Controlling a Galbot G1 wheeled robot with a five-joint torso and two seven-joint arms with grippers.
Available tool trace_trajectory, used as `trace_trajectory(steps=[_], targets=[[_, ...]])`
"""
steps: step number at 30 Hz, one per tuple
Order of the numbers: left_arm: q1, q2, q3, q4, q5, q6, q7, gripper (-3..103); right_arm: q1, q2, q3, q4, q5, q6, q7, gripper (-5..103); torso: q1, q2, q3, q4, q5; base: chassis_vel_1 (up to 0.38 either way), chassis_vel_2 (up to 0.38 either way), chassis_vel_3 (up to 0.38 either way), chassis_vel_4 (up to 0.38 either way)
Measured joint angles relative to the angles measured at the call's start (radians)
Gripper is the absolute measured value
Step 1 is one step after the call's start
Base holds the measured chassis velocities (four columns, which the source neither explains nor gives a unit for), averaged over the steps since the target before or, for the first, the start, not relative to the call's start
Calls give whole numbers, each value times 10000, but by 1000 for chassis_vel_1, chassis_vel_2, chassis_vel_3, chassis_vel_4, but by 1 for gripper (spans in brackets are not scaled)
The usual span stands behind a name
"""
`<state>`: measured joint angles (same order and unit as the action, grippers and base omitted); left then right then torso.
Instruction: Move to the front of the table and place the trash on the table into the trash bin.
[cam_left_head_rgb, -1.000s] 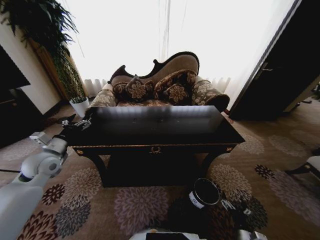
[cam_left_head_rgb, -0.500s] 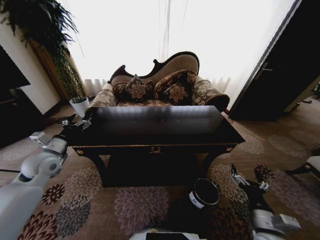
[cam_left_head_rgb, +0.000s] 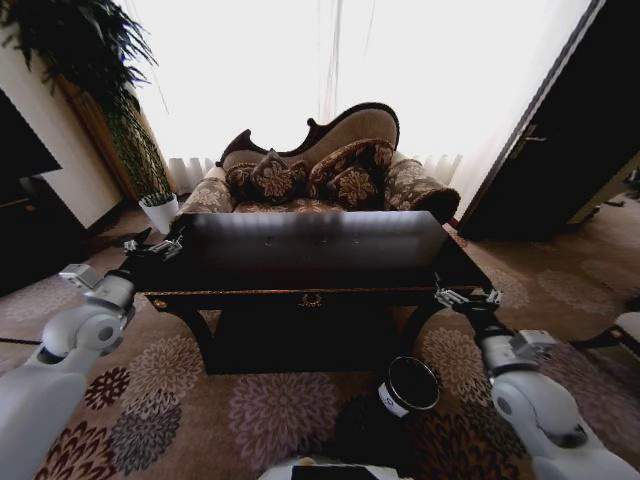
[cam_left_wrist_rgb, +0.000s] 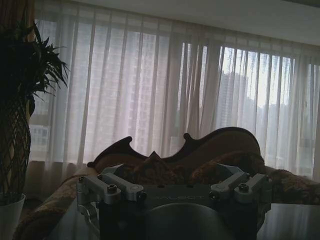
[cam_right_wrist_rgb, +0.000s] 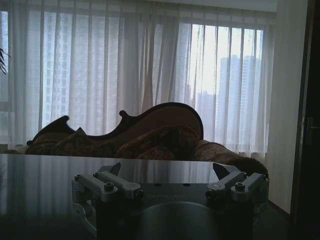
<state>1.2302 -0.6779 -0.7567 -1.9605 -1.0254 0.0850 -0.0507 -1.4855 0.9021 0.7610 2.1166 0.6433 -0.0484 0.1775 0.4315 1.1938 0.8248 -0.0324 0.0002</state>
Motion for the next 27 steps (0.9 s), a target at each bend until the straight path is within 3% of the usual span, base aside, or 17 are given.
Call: trace_trajectory(steps=[13, 27], targets=[[0, 0, 0, 0, 0, 0, -6, 100, 1882, -978, -970, -1206, 1379, 126, 151, 100, -2, 0, -1, -1, -2, 0, 0, 0, 0], [0, 0, -1, 0, 0, 0, -6, 100, 2067, -968, -1098, -1243, 1545, 52, 291, 100, -2, 1, -2, 0, -2, 0, 0, 0, 0]])
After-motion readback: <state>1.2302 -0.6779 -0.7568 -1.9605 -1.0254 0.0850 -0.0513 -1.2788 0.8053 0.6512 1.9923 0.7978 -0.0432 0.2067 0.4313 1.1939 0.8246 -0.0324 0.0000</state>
